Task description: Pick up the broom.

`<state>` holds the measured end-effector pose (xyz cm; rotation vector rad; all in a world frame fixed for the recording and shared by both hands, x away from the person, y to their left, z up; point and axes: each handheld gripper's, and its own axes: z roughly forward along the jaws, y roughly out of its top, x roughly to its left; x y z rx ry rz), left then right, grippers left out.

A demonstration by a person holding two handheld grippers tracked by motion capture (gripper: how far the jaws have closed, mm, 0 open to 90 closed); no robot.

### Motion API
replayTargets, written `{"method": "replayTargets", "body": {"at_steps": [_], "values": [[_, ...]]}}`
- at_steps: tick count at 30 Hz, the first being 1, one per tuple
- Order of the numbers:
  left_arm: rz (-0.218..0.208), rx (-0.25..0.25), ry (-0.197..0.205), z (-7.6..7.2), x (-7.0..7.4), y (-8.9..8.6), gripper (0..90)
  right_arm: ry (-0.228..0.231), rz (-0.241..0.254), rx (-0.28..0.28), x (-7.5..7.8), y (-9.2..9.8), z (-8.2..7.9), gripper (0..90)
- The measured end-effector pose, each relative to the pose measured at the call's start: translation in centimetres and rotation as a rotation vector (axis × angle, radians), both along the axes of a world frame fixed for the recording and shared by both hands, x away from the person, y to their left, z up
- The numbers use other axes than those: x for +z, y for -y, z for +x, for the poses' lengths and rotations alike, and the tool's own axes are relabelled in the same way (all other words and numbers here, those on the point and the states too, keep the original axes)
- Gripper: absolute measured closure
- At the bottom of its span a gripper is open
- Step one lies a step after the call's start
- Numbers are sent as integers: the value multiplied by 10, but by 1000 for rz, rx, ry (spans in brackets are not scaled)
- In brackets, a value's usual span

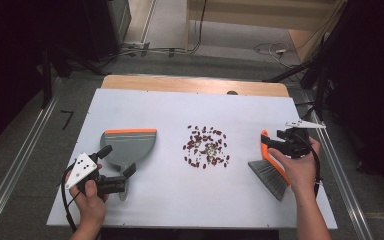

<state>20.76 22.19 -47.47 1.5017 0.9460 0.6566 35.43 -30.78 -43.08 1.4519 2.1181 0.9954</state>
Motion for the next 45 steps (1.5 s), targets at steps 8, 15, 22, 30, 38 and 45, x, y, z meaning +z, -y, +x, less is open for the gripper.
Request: {"method": "replayTargets", "body": {"at_steps": [8, 15, 22, 30, 38, 45], "values": [[-2, -4, -5, 0, -1, 0, 0, -142, -32, -32, -18, 7, 2, 515], [0, -5, -9, 1, -1, 1, 0, -255, -59, -39, -30, 3, 6, 575], [5, -7, -12, 1, -1, 0, 0, -314, -71, -38, -42, 2, 8, 628], [1, -8, -13, 1, -2, 1, 0, -333, -144, -76, -48, -7, 7, 656], [6, -16, -10, 1, -2, 7, 0, -331, -133, -91, -49, -8, 5, 673], [5, -20, -13, 1, -2, 8, 0, -286, -90, -67, -52, -1, 1, 674]]}}
